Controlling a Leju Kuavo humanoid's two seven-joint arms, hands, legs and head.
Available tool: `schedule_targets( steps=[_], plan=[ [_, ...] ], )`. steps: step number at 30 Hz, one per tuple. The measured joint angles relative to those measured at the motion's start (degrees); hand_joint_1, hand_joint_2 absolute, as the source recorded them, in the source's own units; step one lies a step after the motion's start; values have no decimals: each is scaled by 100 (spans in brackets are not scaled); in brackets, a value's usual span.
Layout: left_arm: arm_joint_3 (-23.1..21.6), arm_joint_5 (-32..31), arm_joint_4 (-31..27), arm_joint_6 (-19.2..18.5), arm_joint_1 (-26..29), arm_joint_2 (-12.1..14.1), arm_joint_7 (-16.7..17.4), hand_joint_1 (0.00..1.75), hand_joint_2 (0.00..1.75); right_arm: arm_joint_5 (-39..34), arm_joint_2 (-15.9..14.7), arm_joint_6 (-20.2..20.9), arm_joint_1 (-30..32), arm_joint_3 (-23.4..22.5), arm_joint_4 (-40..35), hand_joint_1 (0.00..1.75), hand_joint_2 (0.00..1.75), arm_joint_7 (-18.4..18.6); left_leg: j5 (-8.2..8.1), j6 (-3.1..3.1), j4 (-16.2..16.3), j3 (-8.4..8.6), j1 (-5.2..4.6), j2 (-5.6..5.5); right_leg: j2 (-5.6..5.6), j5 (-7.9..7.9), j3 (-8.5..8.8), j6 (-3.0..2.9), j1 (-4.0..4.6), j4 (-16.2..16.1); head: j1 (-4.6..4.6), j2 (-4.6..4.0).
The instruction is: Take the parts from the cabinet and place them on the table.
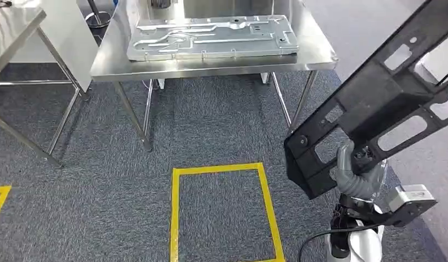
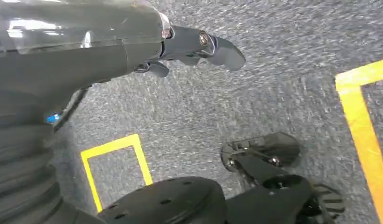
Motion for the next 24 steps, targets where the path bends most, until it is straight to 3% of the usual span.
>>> schedule_targets(
  steps=[2,4,5,7,8,9,10,11,13,15,16,17,18,20,23,24],
  plan=[
    [0,0,0,2,4,-2,-4,0,175,13,-26,0,-5,22,0,175,175,9,-23,-44,-17,27,11,10,5,-37,-8,-68,34,-6,2,0],
    [0,-2,0,4,-1,0,-13,0,175,13,-31,-2,-34,26,-4,175,175,11,-119,-103,108,36,48,-5,9,-63,79,-168,-1,-51,2,0],
    [0,-4,0,4,-4,0,-20,0,175,9,-50,0,-53,39,-4,175,175,9,-258,-113,437,-131,49,-22,6,-96,113,-213,-1,-56,0,0],
    [4,4,0,0,2,-2,-33,0,175,7,-50,-2,-58,50,-2,175,175,9,-630,-119,1451,-709,64,-30,4,-145,159,-250,16,-54,0,0],
    [7,13,0,-11,-13,-4,-63,0,175,7,-50,-2,-53,52,-2,175,175,11,-722,-114,1855,-953,60,-34,5,-176,190,-255,25,-53,0,0],
    [7,11,0,-22,-48,-4,-61,0,175,7,-50,-2,-51,54,-2,175,175,13,-664,-96,2030,-1091,55,-33,9,-214,243,-258,33,-52,0,0],
    [7,-2,0,-20,-53,-7,-52,0,175,7,-50,-2,-52,65,-2,175,175,20,-466,-67,1899,-1070,51,-34,21,-249,301,-260,38,-54,2,0],
    [7,-9,0,-17,-44,-7,-48,0,175,4,-50,-2,-52,76,-2,175,175,20,-158,-29,1536,-943,46,-34,35,-288,366,-262,41,-54,0,0],
    [4,-13,0,-2,-21,0,-26,0,175,-9,-50,-11,-40,76,-2,175,175,17,458,80,497,-566,-14,-31,58,-352,481,-240,33,-62,2,0],
    [7,-11,0,9,-13,9,-2,0,175,-59,-50,-7,8,72,-2,175,175,-9,321,120,120,-379,-63,-15,71,-395,484,-163,39,-74,0,0],
    [7,-4,0,15,-9,9,2,0,175,-88,-50,-2,13,70,-2,175,175,-11,309,110,114,-388,-70,-13,65,-374,489,-125,24,-126,0,0],
    [7,0,0,22,-4,7,2,0,175,-107,-50,20,-4,70,11,175,175,-11,320,135,47,-399,-68,-21,43,-276,491,-67,44,-44,0,0],
    [9,0,0,22,7,7,2,0,175,-111,-50,30,-49,72,17,175,175,-13,320,158,-26,-341,-53,-37,18,-265,508,-49,46,-34,2,0],
    [9,-4,0,24,14,7,0,0,175,-109,-50,50,-178,94,37,175,175,-11,348,178,-146,-173,-24,-31,-6,-413,391,-8,36,193,2,0],
    [4,-15,0,17,1,7,-7,0,175,-83,-50,55,-272,188,92,175,175,9,274,195,-147,-100,-27,-12,-5,-882,-404,74,24,1423,2,0],
    [4,-22,0,2,7,7,-6,0,175,-74,-50,31,-263,190,114,175,175,22,235,188,-146,-57,-23,-17,-7,-887,-594,83,-2,1626,2,0]
  ],
)
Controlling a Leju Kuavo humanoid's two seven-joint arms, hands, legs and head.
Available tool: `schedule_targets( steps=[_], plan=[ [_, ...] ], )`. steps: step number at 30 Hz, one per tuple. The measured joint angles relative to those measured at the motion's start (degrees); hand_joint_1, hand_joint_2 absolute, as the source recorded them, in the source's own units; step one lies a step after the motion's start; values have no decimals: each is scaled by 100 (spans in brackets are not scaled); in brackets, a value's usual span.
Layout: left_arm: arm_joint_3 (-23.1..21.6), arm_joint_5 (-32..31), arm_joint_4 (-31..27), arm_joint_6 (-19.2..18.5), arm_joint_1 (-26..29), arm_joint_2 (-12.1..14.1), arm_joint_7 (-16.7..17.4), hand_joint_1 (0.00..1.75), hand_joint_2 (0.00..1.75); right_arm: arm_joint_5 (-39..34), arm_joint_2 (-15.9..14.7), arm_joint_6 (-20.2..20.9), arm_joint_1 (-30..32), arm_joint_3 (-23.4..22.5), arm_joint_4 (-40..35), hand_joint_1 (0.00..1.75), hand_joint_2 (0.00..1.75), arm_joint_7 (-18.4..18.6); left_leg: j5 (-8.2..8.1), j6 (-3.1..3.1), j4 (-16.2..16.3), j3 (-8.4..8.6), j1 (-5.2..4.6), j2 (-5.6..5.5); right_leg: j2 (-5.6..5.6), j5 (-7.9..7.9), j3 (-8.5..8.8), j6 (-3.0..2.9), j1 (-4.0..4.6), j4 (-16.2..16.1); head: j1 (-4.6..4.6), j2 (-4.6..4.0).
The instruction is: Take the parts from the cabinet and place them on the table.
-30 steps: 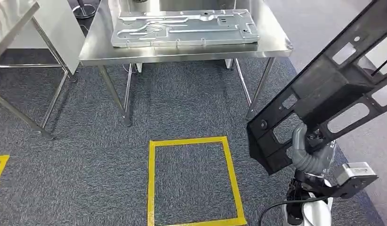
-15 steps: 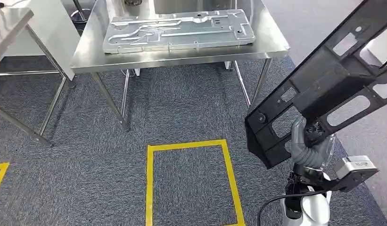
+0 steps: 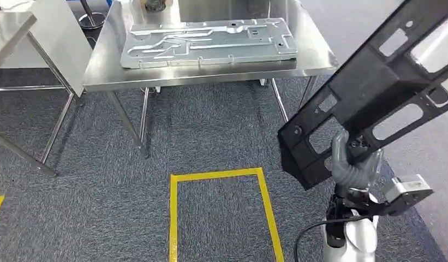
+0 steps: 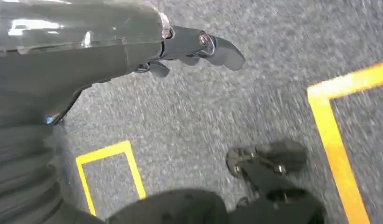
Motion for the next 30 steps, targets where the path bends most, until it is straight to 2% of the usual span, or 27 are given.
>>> schedule_targets(
  steps=[1,2,4,5,6,7,8,9,10,11,12,13,15,16,17,18,19,20,21,22,23,25,26,27,28,29,30],
  plan=[
    [-4,0,0,2,7,0,0,0,175,7,0,-17,4,4,28,175,175,7,-44,-16,0,57,7,-3,-3,133,-64,31,-37,-65,0,0],
    [-7,-4,0,0,18,0,0,0,175,22,0,-39,4,9,48,175,175,9,-99,-38,1,129,21,-9,-6,339,-4,84,-75,-336,0,0],
    [-11,-9,0,0,25,-2,0,0,175,46,0,-57,19,9,63,175,175,2,-239,-106,4,314,54,-12,-26,964,338,210,-158,-1325,0,0],
    [-11,-9,0,0,22,7,0,0,175,79,0,-102,41,9,76,175,175,-19,-312,-153,11,364,45,-9,-65,1212,400,236,-187,-1633,2,0],
    [-11,-9,0,0,11,9,0,0,175,87,0,-122,58,9,79,175,175,-29,-374,-182,33,411,51,-7,-100,942,390,77,-146,-1631,0,0],
    [-11,-9,0,4,1,11,4,0,175,101,0,-138,82,17,92,175,175,-37,-411,-228,25,375,38,12,-125,925,407,-33,-96,-1607,-4,0],
    [-15,-9,0,4,-10,13,4,0,175,129,-2,-144,121,28,92,175,175,-39,-462,-271,4,457,43,31,-89,1008,426,-87,-88,-1611,-2,0],
    [-15,-9,0,4,-10,7,7,0,175,157,-39,-157,121,28,92,175,175,-41,-397,-313,163,460,72,22,-58,950,452,-136,-70,-1611,0,0],
    [-15,-9,0,4,-25,7,11,0,175,173,-46,-157,125,37,92,175,175,-50,-324,-329,400,372,98,12,-24,904,542,-195,-74,-1601,-4,0],
    [-18,-9,0,4,-19,7,11,0,175,177,-65,-159,134,39,87,175,175,-57,-259,-337,725,204,125,4,-21,848,623,-228,-66,-1616,0,0],
    [-17,-9,0,4,-27,7,13,0,175,183,-87,-162,143,48,87,175,175,-74,-270,-335,1133,-53,129,-10,-10,789,697,-261,-60,-1615,-2,0],
    [-17,-7,0,4,-23,5,15,0,175,192,-98,-162,158,57,90,175,175,-81,-392,-332,1537,-362,129,-14,1,731,763,-280,-48,-1615,-2,0],
    [-13,24,0,-2,-29,0,2,0,175,210,-111,-164,205,72,92,175,175,-92,-833,-296,2029,-840,119,-19,18,601,933,-296,-31,-1627,-2,0],
    [-13,26,0,-9,-54,-2,-7,0,175,223,-111,-164,206,79,100,175,175,-98,-988,-272,2051,-968,104,-19,19,526,1022,-299,-25,-1627,-2,0],
    [-13,26,0,-9,-60,-7,-7,0,175,236,-111,-162,193,92,120,175,175,-98,-987,-233,1900,-1001,83,-19,23,456,1123,-302,-23,-1630,-2,0],
    [-13,26,0,-9,-56,-7,-7,0,175,254,-111,-155,176,107,133,175,175,-101,-840,-184,1606,-960,60,-19,27,393,1209,-305,-21,-1634,-2,0],
    [-13,24,0,-6,-50,-7,-7,0,175,258,-111,-155,152,127,144,175,175,-105,-513,-118,1172,-865,14,-17,30,337,1297,-304,-21,-1638,-2,0],
    [-13,22,0,0,-40,-4,-7,0,175,258,-111,-153,130,140,155,175,175,-109,-79,-34,726,-756,-40,1,28,287,1365,-294,-22,-1648,-2,0],
    [-13,18,0,2,-11,17,-7,0,175,258,-114,-153,119,146,170,175,175,-116,296,45,492,-701,-115,7,41,243,1423,-270,-19,-1660,-2,0],
    [-13,22,2,-2,-22,33,-13,0,175,262,-116,-153,123,153,192,175,175,-129,70,79,487,-667,-141,-49,82,189,1456,-202,-18,-1717,-4,0],
    [-11,24,0,2,-32,35,-17,0,175,262,-118,-153,122,153,195,175,175,-124,102,64,399,-603,-137,-72,60,178,1521,-176,-28,-1806,-2,0],
    [-11,9,0,2,-19,33,-13,0,175,262,-120,-153,111,146,201,175,175,-131,202,100,149,-413,-115,-83,29,413,1572,-88,6,-1626,-2,0],
    [-11,7,0,4,9,33,-2,0,175,262,-120,-153,102,144,199,175,175,-133,297,83,49,-243,-67,-80,8,385,1550,-69,-8,-1494,0,0],
    [-11,4,0,4,31,33,-2,0,175,264,-120,-153,95,140,199,175,175,-142,254,75,9,-145,-70,-61,-1,396,1438,-53,1,-1236,-7,0],
    [-11,4,0,4,25,33,0,0,175,264,-120,-153,91,138,201,175,175,-144,221,98,-6,-86,-73,-54,-3,316,1182,-26,-11,-873,-7,0],
    [-11,4,0,4,18,33,2,0,175,264,-120,-153,100,138,201,175,175,-142,169,83,-8,-43,-73,-50,-1,144,873,-5,-8,-518,-2,0],
    [-11,4,0,4,20,31,2,0,175,264,-120,-153,125,135,201,175,175,-138,107,84,-8,12,-73,-53,-2,-93,595,58,-12,-278,-4,0]
  ],
)
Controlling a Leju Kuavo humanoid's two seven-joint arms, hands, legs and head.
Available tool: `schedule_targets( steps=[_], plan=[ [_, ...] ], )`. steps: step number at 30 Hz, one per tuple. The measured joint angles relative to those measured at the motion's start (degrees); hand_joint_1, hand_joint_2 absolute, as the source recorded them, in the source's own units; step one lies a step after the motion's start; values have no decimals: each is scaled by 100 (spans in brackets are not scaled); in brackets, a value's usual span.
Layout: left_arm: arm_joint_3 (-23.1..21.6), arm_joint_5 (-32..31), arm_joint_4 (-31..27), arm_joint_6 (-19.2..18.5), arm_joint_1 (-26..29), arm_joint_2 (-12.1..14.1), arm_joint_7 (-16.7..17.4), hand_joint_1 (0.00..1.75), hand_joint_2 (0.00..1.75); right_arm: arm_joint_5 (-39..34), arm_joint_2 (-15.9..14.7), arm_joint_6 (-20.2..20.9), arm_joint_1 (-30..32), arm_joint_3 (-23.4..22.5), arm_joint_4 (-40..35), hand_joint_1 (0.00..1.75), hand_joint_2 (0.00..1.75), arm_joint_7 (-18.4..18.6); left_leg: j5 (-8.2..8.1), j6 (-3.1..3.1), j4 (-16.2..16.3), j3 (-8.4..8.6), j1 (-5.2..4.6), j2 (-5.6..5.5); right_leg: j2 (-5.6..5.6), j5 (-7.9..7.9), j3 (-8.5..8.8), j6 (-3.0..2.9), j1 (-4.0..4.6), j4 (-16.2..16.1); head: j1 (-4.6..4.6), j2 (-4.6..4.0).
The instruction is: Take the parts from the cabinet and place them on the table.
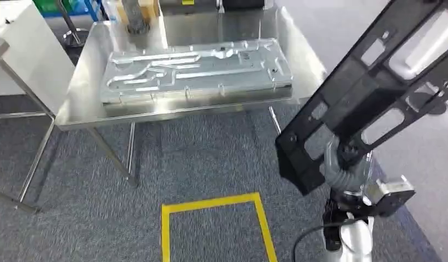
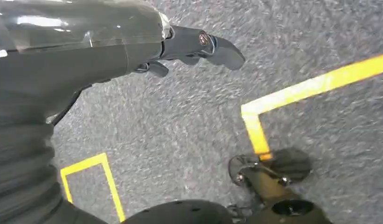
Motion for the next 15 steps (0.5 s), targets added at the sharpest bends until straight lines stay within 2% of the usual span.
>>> schedule_targets(
  steps=[1,2,3,4,5,6,7,8,9,10,11,12,13,14,15],
  plan=[
    [0,0,0,0,11,2,2,0,175,0,0,0,21,0,2,175,175,0,-71,-6,0,63,0,-7,-1,-198,-193,38,-5,69,2,0],
    [0,-2,0,0,28,2,2,0,175,0,0,0,29,0,2,175,175,0,-144,-16,2,142,2,-18,-3,-294,-317,75,-18,-10,2,0],
    [0,-2,0,0,39,2,2,0,175,0,0,0,35,0,2,175,175,-2,-237,-36,3,257,9,-24,-4,-222,-363,86,-43,-261,0,0],
    [0,-7,0,-2,50,0,2,0,175,0,0,0,50,0,2,175,175,-2,-338,-59,5,384,17,-25,-6,49,-347,101,-68,-622,0,0],
    [0,-9,0,-2,57,0,2,0,175,-2,0,0,77,-6,2,175,175,-2,-439,-81,2,460,18,-22,-6,562,-328,121,-95,-1010,2,0],
    [0,-11,0,-2,53,0,2,0,175,-7,0,0,122,-18,11,175,175,-4,-533,-108,25,564,14,-18,-32,1337,-370,108,-104,-1285,0,0],
    [0,-13,0,-2,56,0,2,0,175,-9,0,0,150,-24,11,175,175,2,-603,-149,13,599,5,-48,-73,1287,-336,-57,-55,-1312,4,0],
    [-2,-13,0,-2,35,2,2,0,175,-4,0,0,179,-28,-13,175,175,7,-661,-197,-60,611,16,-37,-37,1276,-303,-125,3,-1315,-9,0],
    [-7,-13,0,-2,21,0,0,0,175,-7,-9,0,191,-35,-50,175,175,9,-613,-239,9,696,27,-34,-6,1235,-266,-181,-12,-1378,-4,0],
    [-7,-13,0,-2,3,-2,0,0,175,-9,-9,-4,183,-44,-83,175,175,-2,-480,-254,198,590,46,-39,-3,1168,-204,-232,5,-1395,-2,0],
    [-7,-9,0,2,-17,2,2,0,175,-15,-11,-4,201,-50,-100,175,175,-9,-336,-278,590,384,60,-34,15,1130,-75,-280,-17,-1419,-7,0],
    [-7,4,0,2,-3,2,2,0,175,-22,-15,-2,205,-59,-109,175,175,-13,-125,-292,1112,111,78,-31,1,1028,66,-307,-17,-1449,-4,0],
    [-7,15,0,13,3,-2,4,0,175,-22,-20,2,209,-59,-109,175,175,-17,-108,-312,1570,-238,94,-32,2,946,183,-334,-20,-1464,-4,0],
    [-2,48,0,9,2,-7,-2,0,175,-20,-20,15,209,-59,-105,175,175,-26,-294,-328,1889,-558,118,-32,6,851,304,-341,-24,-1475,-4,0],
    [2,74,0,9,-26,-20,-15,0,175,-7,-22,17,204,-57,-101,175,175,-35,-611,-345,2035,-791,135,-31,7,759,434,-336,-31,-1490,-2,0]
  ],
)
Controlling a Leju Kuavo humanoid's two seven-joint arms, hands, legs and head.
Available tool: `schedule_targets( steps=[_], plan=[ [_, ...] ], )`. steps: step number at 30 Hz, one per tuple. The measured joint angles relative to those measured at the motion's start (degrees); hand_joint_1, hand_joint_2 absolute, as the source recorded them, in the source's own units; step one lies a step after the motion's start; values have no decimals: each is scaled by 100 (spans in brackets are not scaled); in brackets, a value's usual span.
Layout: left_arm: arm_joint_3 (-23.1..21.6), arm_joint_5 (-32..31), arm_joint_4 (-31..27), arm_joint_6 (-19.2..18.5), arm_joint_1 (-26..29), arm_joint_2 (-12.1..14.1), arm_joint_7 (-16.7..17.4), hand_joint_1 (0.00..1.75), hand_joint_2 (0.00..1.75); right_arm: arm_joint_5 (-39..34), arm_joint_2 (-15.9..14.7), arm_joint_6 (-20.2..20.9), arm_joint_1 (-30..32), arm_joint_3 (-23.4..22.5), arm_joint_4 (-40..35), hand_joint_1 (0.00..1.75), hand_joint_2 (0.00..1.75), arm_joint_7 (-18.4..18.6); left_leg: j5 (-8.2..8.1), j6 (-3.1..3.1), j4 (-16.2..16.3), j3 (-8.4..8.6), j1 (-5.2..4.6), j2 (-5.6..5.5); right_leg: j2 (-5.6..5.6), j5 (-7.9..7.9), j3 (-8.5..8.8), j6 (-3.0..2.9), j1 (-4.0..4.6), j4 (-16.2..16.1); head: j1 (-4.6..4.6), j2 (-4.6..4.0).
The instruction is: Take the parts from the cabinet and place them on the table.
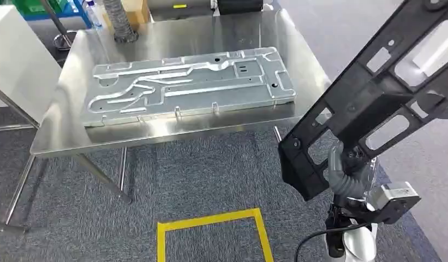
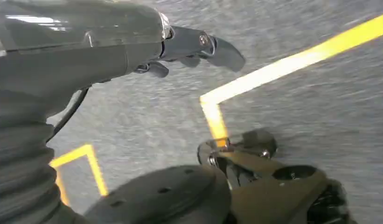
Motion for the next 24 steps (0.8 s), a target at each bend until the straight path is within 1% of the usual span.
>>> schedule_targets(
  steps=[1,2,3,4,5,6,7,8,9,10,11,12,13,14,15,16,17,18,19,20,21,22,23,24],
  plan=[
    [2,9,0,0,-26,-4,-2,0,175,4,-2,13,-22,13,16,175,175,-11,-353,-2,14,-161,10,0,2,-100,138,6,-10,-12,-2,0],
    [7,39,0,2,-38,-9,-2,0,175,15,0,26,-53,39,37,175,175,-22,-663,-9,-63,-282,20,3,8,-208,287,18,-26,-13,-2,0],
    [15,50,0,4,-42,-18,-6,0,175,15,-2,33,-98,63,61,175,175,-26,-797,-16,-236,-345,24,8,18,-314,429,31,-43,-15,0,0],
    [31,63,0,9,-44,-20,-11,0,175,15,-2,53,-174,96,94,175,175,-28,-642,-9,-553,-369,23,15,21,-432,586,50,-62,-16,0,0],
    [48,81,0,9,-40,-20,-13,0,175,13,-2,70,-249,139,131,175,175,-31,-161,17,-916,-369,18,36,20,-537,712,72,-79,-22,-2,0],
    [55,90,4,11,-17,-22,-15,0,175,9,-2,96,-322,171,160,175,175,-31,778,67,-1353,-362,7,112,21,-627,773,101,-79,-54,0,0],
    [63,107,4,11,-17,-24,-22,0,175,-11,-2,140,-363,203,212,175,175,-26,1129,68,-1598,-441,-32,132,47,-710,881,147,-57,-29,-4,0],
    [66,105,4,13,-34,-28,-26,0,175,-33,-6,164,-414,214,234,175,175,-18,1119,72,-1563,-355,-27,109,42,-794,953,205,-39,-96,0,0],
    [66,100,4,26,-38,-31,-26,0,175,-46,-9,182,-480,230,258,175,175,0,1270,89,-1613,-297,-25,99,32,-784,1119,241,-41,-145,0,0],
    [66,100,4,26,-35,-31,-26,0,175,-72,-11,221,-561,238,284,175,175,24,1226,116,-1630,-228,-15,94,18,-655,1065,296,-17,-28,-2,0],
    [66,98,4,33,-26,-31,-28,0,175,-94,-11,232,-642,249,302,175,175,29,1219,144,-1699,-130,13,93,9,-537,938,324,-44,223,0,0],
    [66,98,4,35,-21,-31,-35,0,175,-122,-11,238,-694,258,313,175,175,35,1193,171,-1748,-67,7,94,-1,-405,739,340,-46,594,0,0],
    [66,96,4,35,-16,-31,-35,0,175,-148,-11,238,-730,258,324,175,175,37,1152,210,-1780,-22,-4,93,-6,-367,466,343,-35,958,0,0],
    [66,96,4,35,1,-28,-35,0,175,-177,-11,238,-747,258,341,175,175,48,1088,234,-1794,29,-15,83,-6,-526,156,344,-23,1287,0,0],
    [66,94,4,42,10,-26,-35,0,175,-197,-9,236,-747,258,361,175,175,53,1022,244,-1794,84,-27,64,-8,-826,-75,356,-6,1468,0,0],
    [66,94,4,57,30,-24,-35,0,175,-227,-9,236,-745,258,382,175,175,53,946,257,-1794,158,-44,42,-8,-1178,-273,367,3,1543,0,0],
    [66,94,4,61,51,-22,-35,0,175,-247,-9,238,-746,258,400,175,175,44,874,265,-1794,241,-64,26,-9,-1413,-421,374,8,1516,0,0],
    [68,94,4,70,63,-24,-35,0,175,-278,-9,238,-748,258,418,175,175,35,794,271,-1792,347,-84,8,-8,-1468,-521,367,16,1381,0,0],
    [68,96,4,74,75,-24,-35,0,175,-286,-9,238,-759,258,440,175,175,31,713,271,-1792,465,-101,-4,-7,-1291,-558,346,35,1138,0,0],
    [68,96,4,72,81,-24,-41,0,175,-260,-11,240,-801,260,478,175,175,24,619,272,-1792,604,-122,-7,-2,-794,-559,286,75,759,0,0],
    [68,96,4,70,92,-31,-55,0,175,-198,-11,238,-890,280,534,175,175,18,530,270,-1797,662,-132,-3,17,-69,-578,214,106,358,0,0],
    [68,94,20,48,91,-64,-63,0,175,-94,-9,236,-1003,326,639,175,175,15,464,255,-1721,745,-161,1,59,477,-668,129,138,186,-4,0],
    [68,83,20,42,64,-61,-74,0,175,-13,-13,232,-1180,369,736,175,175,26,424,220,-1736,697,-168,-20,47,428,-652,71,152,216,15,0],
    [70,72,20,39,49,-55,-78,0,175,48,-15,232,-1350,422,805,175,175,35,389,193,-1744,716,-162,-16,54,460,-659,45,157,194,11,0]
  ],
)
